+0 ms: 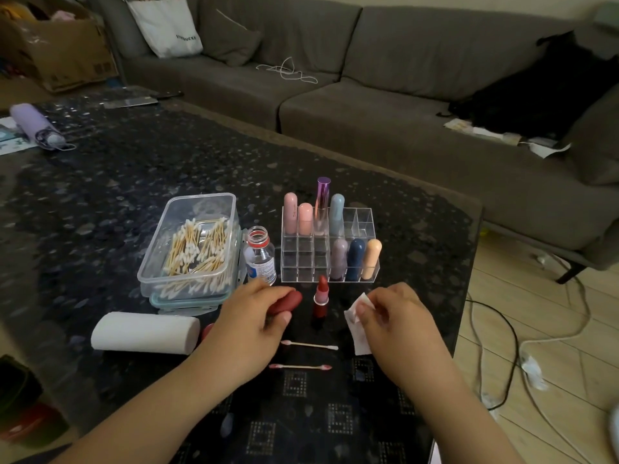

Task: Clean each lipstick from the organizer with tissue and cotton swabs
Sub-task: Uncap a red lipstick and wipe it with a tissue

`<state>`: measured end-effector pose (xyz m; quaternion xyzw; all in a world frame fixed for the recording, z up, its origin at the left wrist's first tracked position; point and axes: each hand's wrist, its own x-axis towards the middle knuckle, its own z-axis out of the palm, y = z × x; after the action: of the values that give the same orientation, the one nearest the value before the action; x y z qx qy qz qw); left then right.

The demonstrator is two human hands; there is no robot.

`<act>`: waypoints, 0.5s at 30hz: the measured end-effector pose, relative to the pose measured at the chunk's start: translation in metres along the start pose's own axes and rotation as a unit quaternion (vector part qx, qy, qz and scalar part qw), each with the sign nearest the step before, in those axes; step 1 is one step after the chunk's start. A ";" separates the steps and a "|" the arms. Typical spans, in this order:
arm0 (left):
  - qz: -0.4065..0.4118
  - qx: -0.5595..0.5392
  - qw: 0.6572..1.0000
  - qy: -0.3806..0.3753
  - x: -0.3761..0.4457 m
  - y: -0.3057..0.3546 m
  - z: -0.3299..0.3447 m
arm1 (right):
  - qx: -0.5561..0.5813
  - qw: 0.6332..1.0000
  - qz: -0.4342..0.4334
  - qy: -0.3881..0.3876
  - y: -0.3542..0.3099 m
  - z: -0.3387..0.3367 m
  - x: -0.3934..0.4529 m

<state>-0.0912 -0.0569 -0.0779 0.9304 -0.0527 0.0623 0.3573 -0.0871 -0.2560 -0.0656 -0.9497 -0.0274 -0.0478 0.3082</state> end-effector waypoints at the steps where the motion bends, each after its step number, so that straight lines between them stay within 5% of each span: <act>1: -0.048 -0.078 0.996 -0.006 -0.006 0.005 -0.005 | -0.007 1.000 -0.010 -0.012 -0.001 -0.001 -0.002; 4: -0.185 -0.369 0.911 -0.023 -0.020 0.015 -0.015 | -0.018 0.998 -0.047 -0.048 -0.008 -0.009 -0.014; 8: -0.261 -0.561 0.785 -0.034 -0.026 0.020 -0.023 | 0.053 0.989 -0.118 -0.067 -0.021 -0.013 -0.032; 15: -0.269 -0.575 0.770 -0.052 -0.031 0.030 -0.022 | 0.081 0.975 -0.205 0.039 -0.037 -0.006 -0.041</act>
<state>-0.1279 -0.0626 -0.0461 0.5287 0.1555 -0.1269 0.8248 -0.1308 -0.2311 -0.0434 -0.8930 -0.2132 -0.1447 0.3690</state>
